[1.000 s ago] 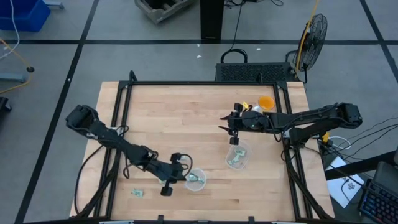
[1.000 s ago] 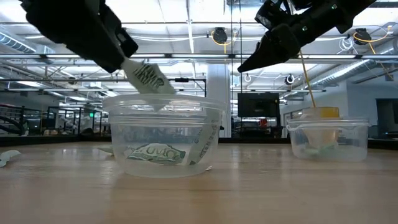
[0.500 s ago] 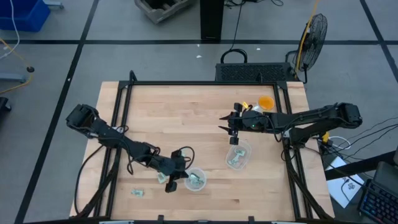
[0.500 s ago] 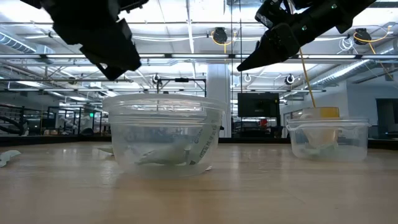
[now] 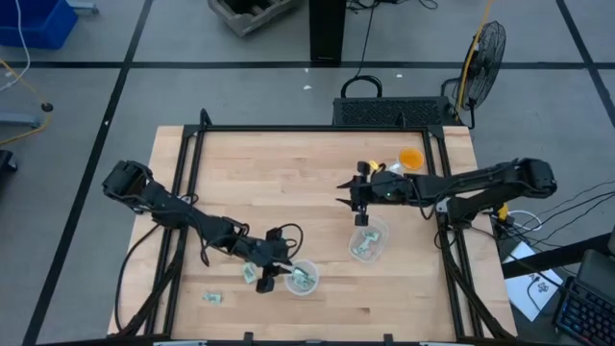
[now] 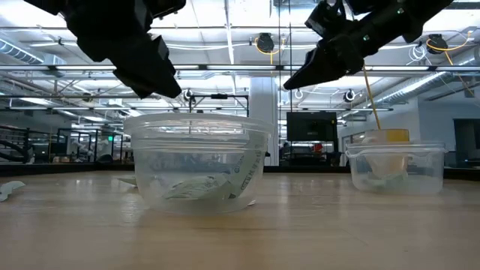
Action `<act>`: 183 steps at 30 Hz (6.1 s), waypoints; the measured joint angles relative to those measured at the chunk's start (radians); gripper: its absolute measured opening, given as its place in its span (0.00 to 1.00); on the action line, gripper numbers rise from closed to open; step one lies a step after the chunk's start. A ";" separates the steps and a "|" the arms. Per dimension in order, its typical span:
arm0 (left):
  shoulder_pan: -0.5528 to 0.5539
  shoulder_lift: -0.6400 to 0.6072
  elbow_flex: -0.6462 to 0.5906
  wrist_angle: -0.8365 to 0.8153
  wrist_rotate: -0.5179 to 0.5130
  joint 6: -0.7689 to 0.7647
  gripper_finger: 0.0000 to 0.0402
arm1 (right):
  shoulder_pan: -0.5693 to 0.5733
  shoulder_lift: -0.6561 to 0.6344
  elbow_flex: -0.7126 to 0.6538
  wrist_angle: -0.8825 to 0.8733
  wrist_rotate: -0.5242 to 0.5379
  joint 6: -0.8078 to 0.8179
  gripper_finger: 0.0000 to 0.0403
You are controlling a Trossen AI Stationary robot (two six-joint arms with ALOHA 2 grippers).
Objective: Pick and place items into bin
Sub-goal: Put the Stevia packet into the right transparent bin, then put the Stevia packet into the left transparent bin
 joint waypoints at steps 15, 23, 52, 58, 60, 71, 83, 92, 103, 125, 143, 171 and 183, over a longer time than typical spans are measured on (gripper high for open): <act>0.041 -0.331 0.000 -0.494 -0.062 -0.175 0.29 | 0.036 0.414 0.196 0.269 -0.440 0.043 0.38; 0.035 -0.486 0.001 -0.583 -0.187 -0.151 0.29 | 0.064 0.685 0.433 0.226 -0.440 0.112 0.38; 0.035 -0.507 0.000 -0.617 -0.190 -0.154 0.29 | 0.079 0.908 0.660 0.062 -0.464 0.139 0.38; 0.035 -0.507 0.000 -0.615 -0.190 -0.156 0.29 | 0.078 0.930 0.660 0.103 -0.465 0.124 0.38; 0.035 -0.507 0.000 -0.611 -0.190 -0.156 0.29 | 0.076 0.950 0.660 0.118 -0.465 0.118 0.38; 0.035 -0.507 0.000 -0.610 -0.189 -0.156 0.29 | 0.044 0.960 0.668 0.087 -0.408 0.106 0.38; 0.035 -0.507 0.000 -0.611 -0.189 -0.148 0.29 | 0.043 0.959 0.668 0.051 -0.390 0.062 0.38; 0.035 -0.507 0.000 -0.611 -0.189 -0.146 0.29 | 0.041 0.958 0.668 0.038 -0.390 0.060 0.29; 0.035 -0.507 0.000 -0.612 -0.189 -0.138 0.29 | 0.031 0.894 0.665 -0.014 -0.389 0.058 0.03; 0.036 -0.506 0.000 -0.610 -0.238 -0.050 0.29 | 0.047 0.069 0.273 -0.763 -0.262 0.324 0.02; 0.042 -0.506 0.000 -0.574 -0.324 -0.096 0.29 | 0.117 -0.155 -0.055 -0.657 -0.347 0.378 0.05; 0.096 -0.477 0.000 -0.650 -0.259 0.008 0.29 | 0.104 -0.161 -0.054 -0.188 -0.202 0.156 0.33; 0.075 -0.266 -0.001 -0.659 -0.100 0.042 0.29 | 0.029 -0.164 -0.053 0.002 -0.201 0.087 0.33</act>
